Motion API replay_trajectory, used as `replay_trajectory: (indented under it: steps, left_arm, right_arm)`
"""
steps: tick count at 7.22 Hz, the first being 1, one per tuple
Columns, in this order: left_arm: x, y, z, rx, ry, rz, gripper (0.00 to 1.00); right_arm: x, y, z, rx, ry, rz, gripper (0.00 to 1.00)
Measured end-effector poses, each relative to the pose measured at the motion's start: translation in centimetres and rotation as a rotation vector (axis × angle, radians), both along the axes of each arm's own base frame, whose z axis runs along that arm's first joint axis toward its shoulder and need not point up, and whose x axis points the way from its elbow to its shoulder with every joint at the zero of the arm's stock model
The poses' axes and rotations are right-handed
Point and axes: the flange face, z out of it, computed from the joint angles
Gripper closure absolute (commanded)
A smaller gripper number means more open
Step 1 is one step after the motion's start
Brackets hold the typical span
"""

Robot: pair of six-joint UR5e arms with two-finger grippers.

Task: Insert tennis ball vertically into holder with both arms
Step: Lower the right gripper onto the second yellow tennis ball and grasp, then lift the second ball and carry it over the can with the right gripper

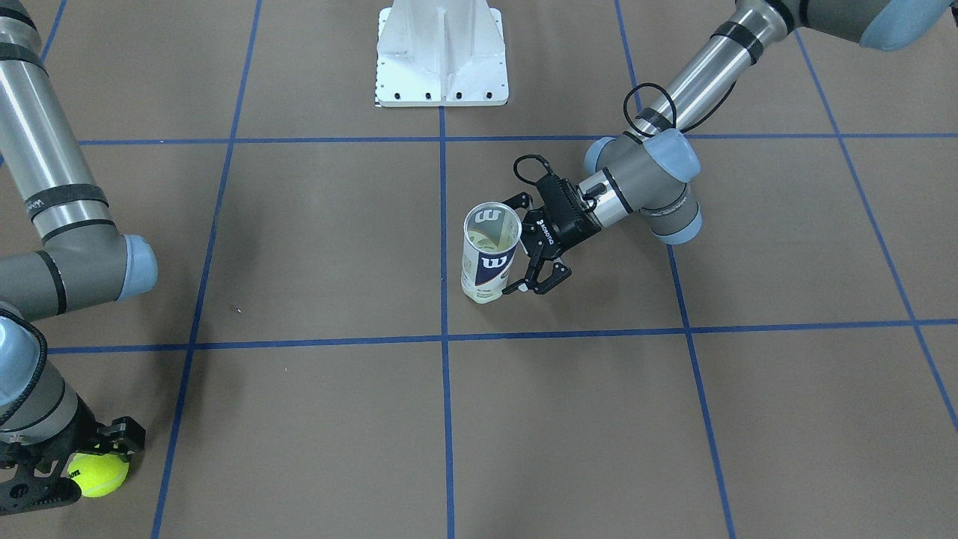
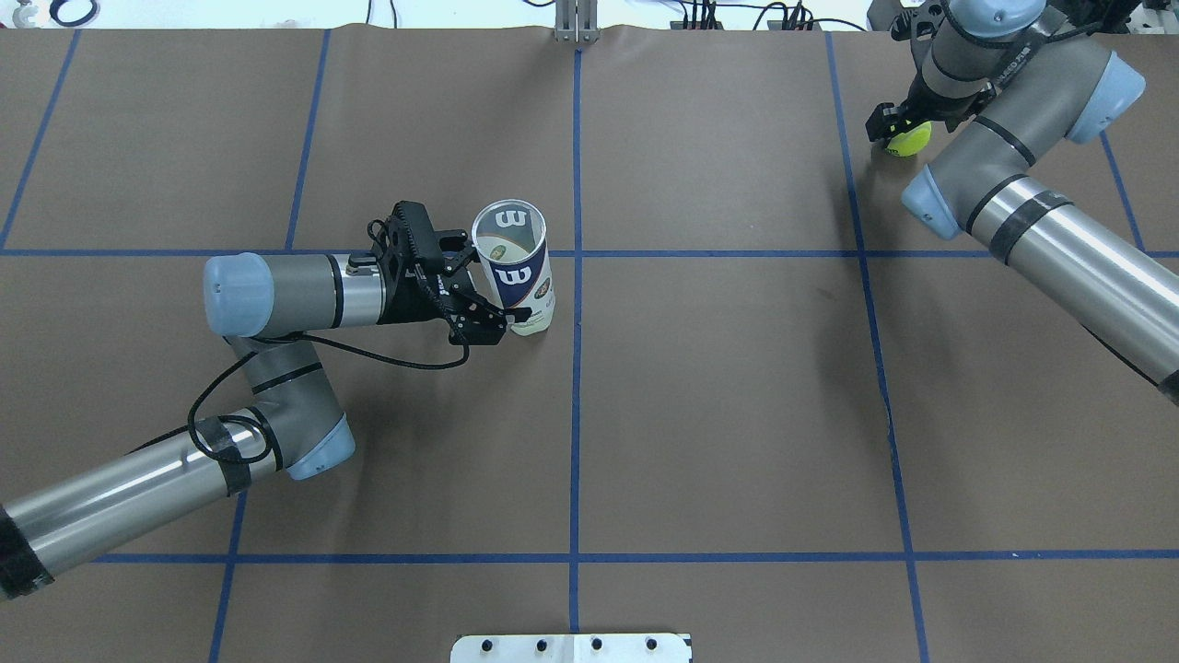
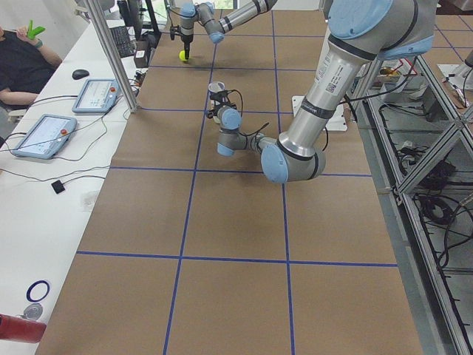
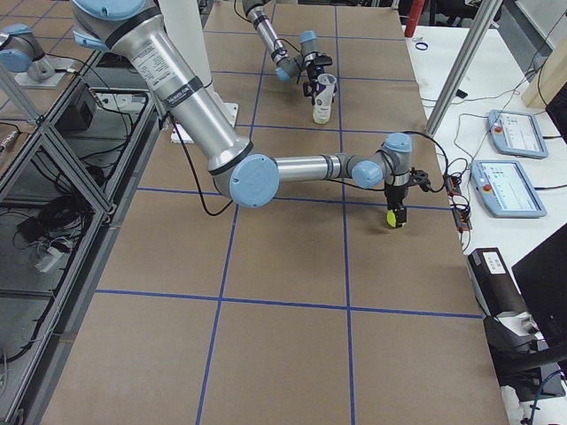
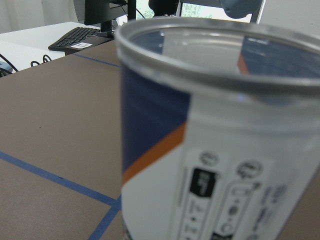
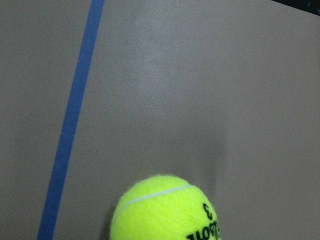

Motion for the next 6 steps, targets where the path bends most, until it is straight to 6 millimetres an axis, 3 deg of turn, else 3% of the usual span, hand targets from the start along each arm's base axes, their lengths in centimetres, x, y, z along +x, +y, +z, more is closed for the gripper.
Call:
replay_trajectory:
  steps: [1,2,4,6]
  left_arm:
    - [0.0,0.0,0.0,0.001,0.0,-0.001,0.01]
    - [-0.1,-0.1,0.0,0.0,-0.001,-0.002,0.01]
    - [-0.1,-0.2,0.1,0.0,-0.001,-0.003,0.01]
    - [-0.3,-0.4,0.0,0.0,0.0,-0.007,0.01]
  right_arm:
    - [-0.1,-0.1,-0.2,0.002,-0.001,0.0,0.7]
    - [-0.2,-0.2,-0.4,0.004,-0.002,0.0,0.98]
    - [-0.3,-0.5,-1.2,0.014,-0.005,-0.001,1.0]
    - [1.2,-2.2,-4.9,0.057,-0.034,0.021,1.0]
